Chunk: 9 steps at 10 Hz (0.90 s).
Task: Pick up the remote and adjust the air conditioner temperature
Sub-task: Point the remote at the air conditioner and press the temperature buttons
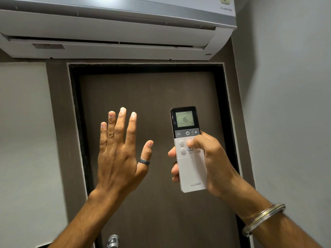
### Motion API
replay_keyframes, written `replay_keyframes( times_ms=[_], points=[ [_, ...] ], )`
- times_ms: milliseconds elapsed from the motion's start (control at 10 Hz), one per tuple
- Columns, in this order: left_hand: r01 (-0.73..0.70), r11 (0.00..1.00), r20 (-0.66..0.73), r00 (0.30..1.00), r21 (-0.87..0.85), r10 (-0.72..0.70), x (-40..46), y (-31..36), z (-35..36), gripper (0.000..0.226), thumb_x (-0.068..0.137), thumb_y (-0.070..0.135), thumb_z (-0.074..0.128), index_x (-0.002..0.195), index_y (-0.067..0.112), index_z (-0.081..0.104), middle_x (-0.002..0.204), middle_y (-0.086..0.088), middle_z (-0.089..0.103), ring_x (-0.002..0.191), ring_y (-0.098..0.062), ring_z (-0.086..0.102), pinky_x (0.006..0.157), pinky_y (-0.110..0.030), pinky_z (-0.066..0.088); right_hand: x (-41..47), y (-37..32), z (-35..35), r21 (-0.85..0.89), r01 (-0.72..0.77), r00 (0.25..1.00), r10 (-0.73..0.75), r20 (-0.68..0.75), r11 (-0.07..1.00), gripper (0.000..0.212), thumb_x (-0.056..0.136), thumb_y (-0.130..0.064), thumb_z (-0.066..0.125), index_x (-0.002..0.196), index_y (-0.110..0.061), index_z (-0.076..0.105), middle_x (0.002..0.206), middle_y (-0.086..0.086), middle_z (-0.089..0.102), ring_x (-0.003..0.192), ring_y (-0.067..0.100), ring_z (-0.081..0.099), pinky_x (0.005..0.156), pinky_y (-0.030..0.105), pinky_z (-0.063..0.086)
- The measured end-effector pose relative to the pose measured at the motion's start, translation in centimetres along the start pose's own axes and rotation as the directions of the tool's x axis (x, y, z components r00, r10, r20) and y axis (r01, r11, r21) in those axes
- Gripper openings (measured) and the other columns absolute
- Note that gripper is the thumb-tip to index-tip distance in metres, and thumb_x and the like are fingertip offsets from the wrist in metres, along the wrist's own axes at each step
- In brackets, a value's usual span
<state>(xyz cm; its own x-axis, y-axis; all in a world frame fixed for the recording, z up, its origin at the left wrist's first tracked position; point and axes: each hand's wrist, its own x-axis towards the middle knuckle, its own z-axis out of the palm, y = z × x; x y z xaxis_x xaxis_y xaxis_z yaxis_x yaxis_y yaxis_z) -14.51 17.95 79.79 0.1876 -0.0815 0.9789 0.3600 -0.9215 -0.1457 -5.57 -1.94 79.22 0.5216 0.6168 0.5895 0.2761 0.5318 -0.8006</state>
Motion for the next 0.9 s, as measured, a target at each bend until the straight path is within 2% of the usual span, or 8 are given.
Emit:
replay_keyframes(
  times_ms=[200, 300, 600, 900],
  points=[
    [0.001, 1.000, 0.003, 1.000, 0.001, -0.001, -0.05, -0.18, 0.28, 0.079, 0.099, 0.054, 0.042, 0.163, 0.010, 0.026, 0.174, -0.015, 0.013, 0.163, -0.029, 0.000, 0.132, -0.044, -0.002, 0.23, 0.21, 0.08, 0.013, 0.003, 1.000, -0.003, 0.000, 1.000, 0.044, 0.084, -0.029, 0.050, 0.119, -0.004, 0.052, 0.088, 0.014, 0.077, 0.063, 0.034, 0.069, 0.062, 0.048, 0.061],
    [0.000, 1.000, 0.003, 1.000, 0.000, 0.000, -0.09, -0.29, 0.44, 0.079, 0.099, 0.054, 0.041, 0.163, 0.010, 0.026, 0.174, -0.015, 0.013, 0.163, -0.029, 0.000, 0.132, -0.046, -0.001, 0.26, 0.23, 0.13, 0.027, 0.015, 1.000, -0.015, 0.001, 1.000, 0.039, 0.084, -0.027, 0.050, 0.118, -0.008, 0.054, 0.084, 0.011, 0.078, 0.059, 0.030, 0.071, 0.056, 0.044, 0.063],
    [0.001, 1.000, 0.004, 1.000, -0.003, -0.001, -0.04, -0.43, 0.68, 0.079, 0.099, 0.054, 0.041, 0.163, 0.010, 0.026, 0.174, -0.014, 0.013, 0.163, -0.029, 0.000, 0.132, -0.047, 0.000, 0.28, 0.51, -0.14, 0.042, 0.021, 1.000, -0.021, 0.007, 0.999, 0.041, 0.085, -0.025, 0.049, 0.119, -0.004, 0.054, 0.091, 0.018, 0.076, 0.062, 0.035, 0.069, 0.062, 0.050, 0.061],
    [0.008, 1.000, 0.008, 1.000, -0.007, -0.008, -0.20, -0.29, 0.44, 0.079, 0.099, 0.055, 0.041, 0.163, 0.011, 0.026, 0.174, -0.015, 0.013, 0.163, -0.029, 0.000, 0.132, -0.047, 0.000, -0.01, 0.39, -0.13, 0.040, 0.019, 1.000, -0.020, 0.024, 0.999, 0.039, 0.084, -0.028, 0.048, 0.116, -0.007, 0.055, 0.087, 0.013, 0.078, 0.061, 0.031, 0.071, 0.057, 0.044, 0.063]
  ],
)
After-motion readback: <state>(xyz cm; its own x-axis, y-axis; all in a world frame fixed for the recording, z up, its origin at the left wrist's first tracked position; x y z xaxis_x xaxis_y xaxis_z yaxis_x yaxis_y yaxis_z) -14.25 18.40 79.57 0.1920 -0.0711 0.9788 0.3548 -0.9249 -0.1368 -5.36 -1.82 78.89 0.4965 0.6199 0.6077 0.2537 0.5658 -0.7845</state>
